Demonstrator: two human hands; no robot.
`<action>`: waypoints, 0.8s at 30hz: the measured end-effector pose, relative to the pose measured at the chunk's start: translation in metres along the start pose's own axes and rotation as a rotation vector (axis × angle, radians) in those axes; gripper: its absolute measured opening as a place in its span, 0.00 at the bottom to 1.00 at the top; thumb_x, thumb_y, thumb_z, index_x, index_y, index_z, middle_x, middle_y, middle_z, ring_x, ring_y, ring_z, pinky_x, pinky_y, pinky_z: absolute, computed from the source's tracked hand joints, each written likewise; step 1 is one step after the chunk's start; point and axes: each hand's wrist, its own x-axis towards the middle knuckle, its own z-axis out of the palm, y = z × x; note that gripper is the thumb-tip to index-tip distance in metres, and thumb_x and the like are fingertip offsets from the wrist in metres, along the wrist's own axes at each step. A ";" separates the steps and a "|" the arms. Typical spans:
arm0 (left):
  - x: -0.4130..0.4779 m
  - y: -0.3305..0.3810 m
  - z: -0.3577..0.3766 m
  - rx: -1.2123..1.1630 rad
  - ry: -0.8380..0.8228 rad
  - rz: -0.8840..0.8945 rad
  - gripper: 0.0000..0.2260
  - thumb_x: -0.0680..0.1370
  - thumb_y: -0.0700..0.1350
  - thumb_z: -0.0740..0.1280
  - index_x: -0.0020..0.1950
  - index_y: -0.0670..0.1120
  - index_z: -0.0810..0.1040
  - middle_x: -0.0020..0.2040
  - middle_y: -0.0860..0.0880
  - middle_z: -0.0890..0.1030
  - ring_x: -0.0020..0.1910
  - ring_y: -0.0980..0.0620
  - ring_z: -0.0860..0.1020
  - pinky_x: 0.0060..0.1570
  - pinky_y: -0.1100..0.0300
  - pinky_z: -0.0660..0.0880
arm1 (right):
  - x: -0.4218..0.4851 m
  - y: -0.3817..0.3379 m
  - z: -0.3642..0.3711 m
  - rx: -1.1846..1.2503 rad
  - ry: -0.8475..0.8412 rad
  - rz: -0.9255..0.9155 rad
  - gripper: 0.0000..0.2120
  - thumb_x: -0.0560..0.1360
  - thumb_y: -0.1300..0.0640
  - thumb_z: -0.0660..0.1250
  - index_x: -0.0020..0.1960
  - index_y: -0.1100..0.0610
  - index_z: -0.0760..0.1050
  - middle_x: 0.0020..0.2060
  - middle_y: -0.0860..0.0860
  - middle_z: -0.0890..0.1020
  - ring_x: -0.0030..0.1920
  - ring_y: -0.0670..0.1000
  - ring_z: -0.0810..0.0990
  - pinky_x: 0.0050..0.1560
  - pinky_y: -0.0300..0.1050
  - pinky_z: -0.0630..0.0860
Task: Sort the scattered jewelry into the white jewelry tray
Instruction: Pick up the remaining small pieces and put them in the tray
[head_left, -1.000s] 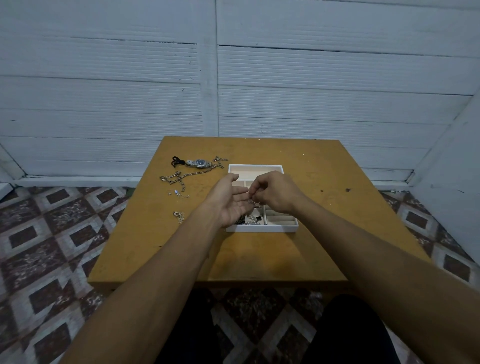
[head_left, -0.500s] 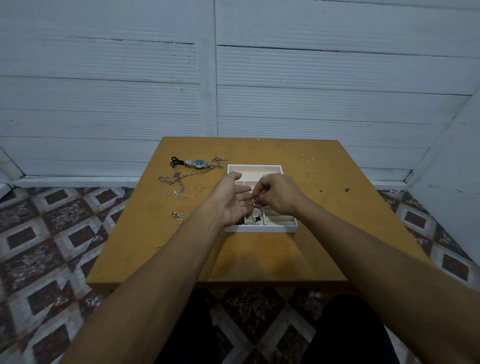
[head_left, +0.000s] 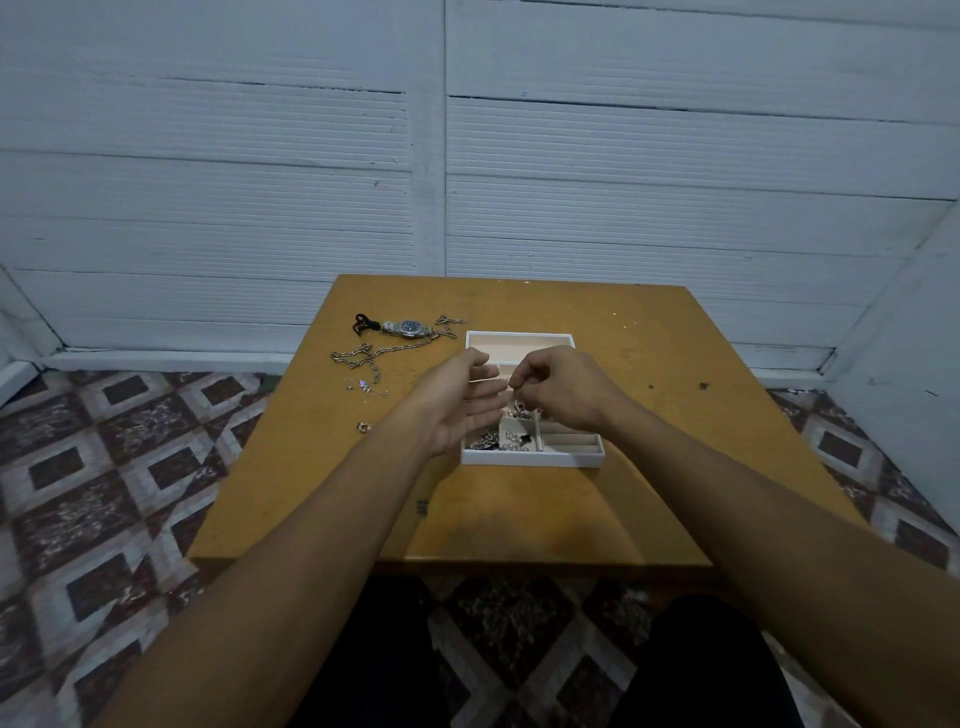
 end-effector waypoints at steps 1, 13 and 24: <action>-0.003 0.000 -0.003 0.023 0.011 0.029 0.10 0.81 0.47 0.61 0.54 0.41 0.76 0.53 0.42 0.81 0.51 0.45 0.80 0.54 0.52 0.78 | 0.000 -0.001 0.000 0.006 -0.002 0.000 0.07 0.72 0.64 0.67 0.44 0.54 0.81 0.34 0.47 0.81 0.33 0.43 0.78 0.38 0.38 0.73; -0.054 -0.009 -0.099 0.677 0.332 0.477 0.07 0.81 0.48 0.62 0.53 0.50 0.80 0.52 0.52 0.81 0.52 0.54 0.79 0.54 0.55 0.77 | 0.003 -0.038 0.033 -0.040 -0.089 -0.111 0.07 0.73 0.63 0.68 0.48 0.55 0.81 0.41 0.49 0.82 0.43 0.48 0.79 0.42 0.38 0.74; -0.066 -0.028 -0.147 1.019 0.491 0.540 0.10 0.79 0.48 0.66 0.59 0.49 0.80 0.55 0.53 0.80 0.52 0.59 0.75 0.49 0.62 0.69 | 0.020 -0.064 0.099 -0.276 -0.155 -0.156 0.09 0.73 0.54 0.67 0.52 0.49 0.78 0.48 0.47 0.81 0.52 0.52 0.77 0.56 0.53 0.75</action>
